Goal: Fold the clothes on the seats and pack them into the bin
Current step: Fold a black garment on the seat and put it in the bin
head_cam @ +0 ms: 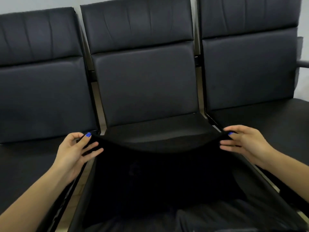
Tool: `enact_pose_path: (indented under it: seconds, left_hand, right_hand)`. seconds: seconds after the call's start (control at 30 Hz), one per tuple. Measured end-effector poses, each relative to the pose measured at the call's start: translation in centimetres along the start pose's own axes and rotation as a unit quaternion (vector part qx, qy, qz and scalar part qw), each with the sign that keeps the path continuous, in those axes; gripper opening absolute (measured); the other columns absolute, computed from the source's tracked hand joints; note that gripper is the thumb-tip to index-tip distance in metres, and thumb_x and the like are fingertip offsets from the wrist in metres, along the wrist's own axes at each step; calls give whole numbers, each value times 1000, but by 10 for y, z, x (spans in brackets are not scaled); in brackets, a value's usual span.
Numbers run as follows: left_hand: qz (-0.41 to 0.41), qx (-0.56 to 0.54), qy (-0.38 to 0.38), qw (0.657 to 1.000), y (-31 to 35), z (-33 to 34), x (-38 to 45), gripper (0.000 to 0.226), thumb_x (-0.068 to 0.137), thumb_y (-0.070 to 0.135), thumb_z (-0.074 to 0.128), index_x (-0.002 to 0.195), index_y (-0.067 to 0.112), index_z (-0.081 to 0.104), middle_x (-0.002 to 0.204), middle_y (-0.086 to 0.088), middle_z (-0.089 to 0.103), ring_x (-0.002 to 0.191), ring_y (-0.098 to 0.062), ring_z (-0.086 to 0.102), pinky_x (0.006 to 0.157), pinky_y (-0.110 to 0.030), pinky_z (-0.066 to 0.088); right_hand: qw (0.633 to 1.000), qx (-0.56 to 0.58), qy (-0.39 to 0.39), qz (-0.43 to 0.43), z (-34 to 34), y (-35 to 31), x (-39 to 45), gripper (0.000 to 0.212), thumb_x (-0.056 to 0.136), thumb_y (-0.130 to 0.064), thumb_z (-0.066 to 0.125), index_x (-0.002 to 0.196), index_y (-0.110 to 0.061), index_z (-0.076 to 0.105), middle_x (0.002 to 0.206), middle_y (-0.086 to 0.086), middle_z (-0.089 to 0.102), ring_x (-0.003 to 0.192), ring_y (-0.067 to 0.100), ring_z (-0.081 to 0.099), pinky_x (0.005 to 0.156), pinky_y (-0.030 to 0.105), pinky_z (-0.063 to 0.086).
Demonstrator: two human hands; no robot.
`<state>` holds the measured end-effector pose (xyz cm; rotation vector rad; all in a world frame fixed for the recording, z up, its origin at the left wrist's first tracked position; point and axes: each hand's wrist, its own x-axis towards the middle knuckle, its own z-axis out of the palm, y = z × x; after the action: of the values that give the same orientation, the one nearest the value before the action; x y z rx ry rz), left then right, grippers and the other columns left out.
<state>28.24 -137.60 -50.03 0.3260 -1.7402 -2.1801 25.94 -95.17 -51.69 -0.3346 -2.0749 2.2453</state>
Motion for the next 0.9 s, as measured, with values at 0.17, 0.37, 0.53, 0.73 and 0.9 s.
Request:
enact_pose_path:
  seconds: [0.17, 0.37, 0.53, 0.73, 0.9]
  left_hand:
    - [-13, 24, -25, 999, -30, -32, -51, 24, 90, 11, 54, 70, 22, 59, 79, -4, 58, 67, -16, 66, 65, -36, 60]
    - [-39, 27, -58, 997, -50, -48, -78, 14, 61, 22, 71, 67, 19, 59, 66, 0, 59, 57, -13, 64, 68, -41, 60]
    - [-4, 243, -103, 964, -54, -55, -73, 10, 91, 4, 53, 83, 8, 49, 78, -10, 56, 62, -16, 65, 69, -25, 59]
    - [109, 465, -179, 860, -38, -66, -69, 32, 91, 7, 55, 73, 33, 48, 53, -16, 59, 52, -15, 61, 64, -8, 49]
    - [123, 479, -175, 851, -40, -76, -68, 43, 90, 3, 54, 72, 40, 47, 53, -14, 60, 55, -18, 65, 69, -15, 55]
  right_hand:
    - [983, -130, -110, 73, -13, 10, -25, 23, 95, 8, 38, 93, -1, 60, 78, 17, 56, 55, 23, 62, 62, 40, 61]
    - [950, -249, -162, 94, -25, 31, -34, 24, 94, 10, 39, 91, -1, 60, 80, 23, 61, 64, 28, 67, 61, 25, 59]
    - [903, -401, -150, -37, -26, 30, -23, 27, 92, 11, 44, 84, -8, 61, 84, 8, 59, 59, 20, 66, 60, 15, 47]
    - [851, -499, -97, -131, -46, 19, -16, 46, 89, 8, 50, 77, -35, 62, 71, 2, 69, 56, -2, 65, 61, 9, 42]
    - [822, -531, -84, -186, -60, 22, -10, 60, 85, 8, 52, 79, -51, 55, 75, 1, 68, 72, 15, 65, 72, 25, 44]
